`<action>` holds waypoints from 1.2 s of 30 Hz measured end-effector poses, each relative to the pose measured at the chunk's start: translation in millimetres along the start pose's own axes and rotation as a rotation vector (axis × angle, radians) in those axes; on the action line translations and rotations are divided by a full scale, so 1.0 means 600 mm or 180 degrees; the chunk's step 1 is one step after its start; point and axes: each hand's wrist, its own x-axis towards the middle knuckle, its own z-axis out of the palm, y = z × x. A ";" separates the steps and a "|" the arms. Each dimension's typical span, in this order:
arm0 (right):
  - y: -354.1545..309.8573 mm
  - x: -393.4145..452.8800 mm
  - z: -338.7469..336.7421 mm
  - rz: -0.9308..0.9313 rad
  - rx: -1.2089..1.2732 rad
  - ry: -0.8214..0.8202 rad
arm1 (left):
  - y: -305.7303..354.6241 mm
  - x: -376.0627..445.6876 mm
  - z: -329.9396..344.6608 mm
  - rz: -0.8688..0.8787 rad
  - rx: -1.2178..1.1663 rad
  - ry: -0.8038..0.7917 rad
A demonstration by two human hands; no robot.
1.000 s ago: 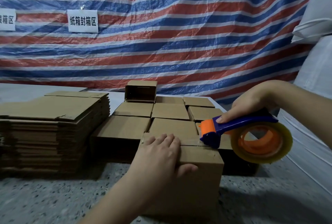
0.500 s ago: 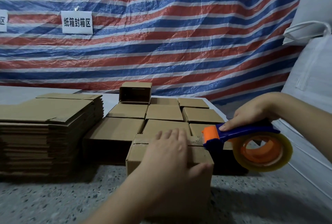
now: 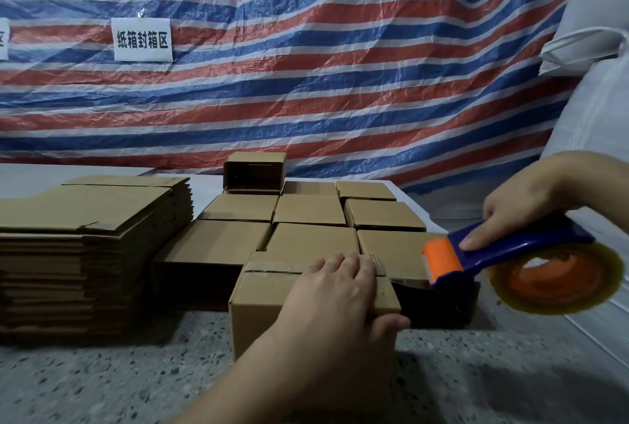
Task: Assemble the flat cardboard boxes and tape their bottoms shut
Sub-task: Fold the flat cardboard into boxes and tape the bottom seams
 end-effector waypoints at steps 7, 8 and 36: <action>-0.089 0.042 0.079 0.0050 -0.0678 0.0649 | 0.006 0.000 -0.008 0.0003 0.0001 -0.0202; -0.088 0.046 0.094 0.0079 -0.0870 0.0722 | 0.007 -0.001 -0.009 0.0001 0.0012 -0.0205; -0.127 0.104 0.257 -0.1231 0.4496 0.1019 | 0.006 -0.004 -0.004 0.0072 -0.0013 -0.0023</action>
